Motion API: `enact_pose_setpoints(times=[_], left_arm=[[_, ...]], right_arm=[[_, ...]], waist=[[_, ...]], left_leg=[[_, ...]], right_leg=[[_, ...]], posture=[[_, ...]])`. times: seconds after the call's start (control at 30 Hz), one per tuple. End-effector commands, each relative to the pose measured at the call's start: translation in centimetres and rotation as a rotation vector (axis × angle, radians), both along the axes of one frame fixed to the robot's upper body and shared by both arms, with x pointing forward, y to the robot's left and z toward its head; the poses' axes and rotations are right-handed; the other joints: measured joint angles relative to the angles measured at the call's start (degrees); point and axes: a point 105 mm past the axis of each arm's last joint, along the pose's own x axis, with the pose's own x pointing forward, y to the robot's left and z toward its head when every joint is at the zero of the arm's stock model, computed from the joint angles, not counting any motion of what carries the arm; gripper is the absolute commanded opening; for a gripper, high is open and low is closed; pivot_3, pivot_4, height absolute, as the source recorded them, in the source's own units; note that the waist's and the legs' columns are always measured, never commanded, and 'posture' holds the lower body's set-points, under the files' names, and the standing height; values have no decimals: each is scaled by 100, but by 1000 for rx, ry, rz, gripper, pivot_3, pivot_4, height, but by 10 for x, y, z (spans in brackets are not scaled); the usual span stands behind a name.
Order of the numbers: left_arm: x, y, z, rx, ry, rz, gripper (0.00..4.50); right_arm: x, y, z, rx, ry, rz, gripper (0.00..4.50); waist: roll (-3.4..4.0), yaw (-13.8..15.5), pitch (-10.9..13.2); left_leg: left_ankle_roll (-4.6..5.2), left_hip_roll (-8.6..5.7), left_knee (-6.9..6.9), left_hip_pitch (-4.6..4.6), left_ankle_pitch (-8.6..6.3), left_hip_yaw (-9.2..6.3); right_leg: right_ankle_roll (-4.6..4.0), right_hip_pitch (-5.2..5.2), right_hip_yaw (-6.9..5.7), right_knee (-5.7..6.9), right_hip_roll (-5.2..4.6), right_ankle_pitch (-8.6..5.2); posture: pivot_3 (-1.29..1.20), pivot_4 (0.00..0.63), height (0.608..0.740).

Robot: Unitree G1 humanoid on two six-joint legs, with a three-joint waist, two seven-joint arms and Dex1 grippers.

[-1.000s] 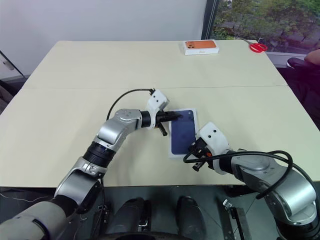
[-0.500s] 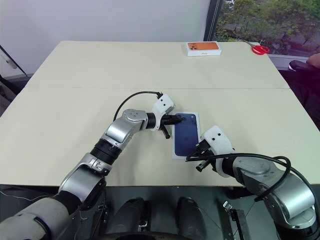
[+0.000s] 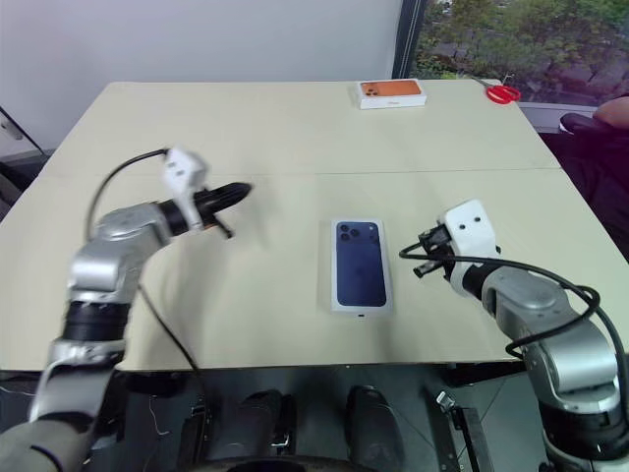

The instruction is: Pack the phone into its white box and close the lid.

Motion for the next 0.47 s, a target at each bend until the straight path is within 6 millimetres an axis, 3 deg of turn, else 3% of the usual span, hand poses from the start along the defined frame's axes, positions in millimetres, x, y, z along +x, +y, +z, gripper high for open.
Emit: enact_pose_setpoints(times=[0.03, 0.17, 0.47], left_arm=[[-15, 34, 11, -11, -49, 67, 0], [-26, 63, 6, 7, -49, 133, 0], [-36, 72, -4, 30, -21, 165, 0]], right_arm=[[10, -2, 19, 44, -90, 30, 48], [16, 3, 24, 86, -98, 82, 48], [9, 18, 20, 125, -74, 186, 48]], waist=[[-2, 31, 2], [-3, 43, 3], [-3, 18, 3]], left_leg=[[0, -2, 0, -2, 0, -1], [0, -10, 4, -4, 0, -1], [-2, -11, 2, -4, 0, -1]], right_leg=[[0, 0, -1, -1, -2, 0], [-2, 3, -2, -6, -19, -1], [-3, 2, 3, -7, -36, -1]], posture=[[0, 150, 740], [0, 150, 740], [0, 150, 740]])
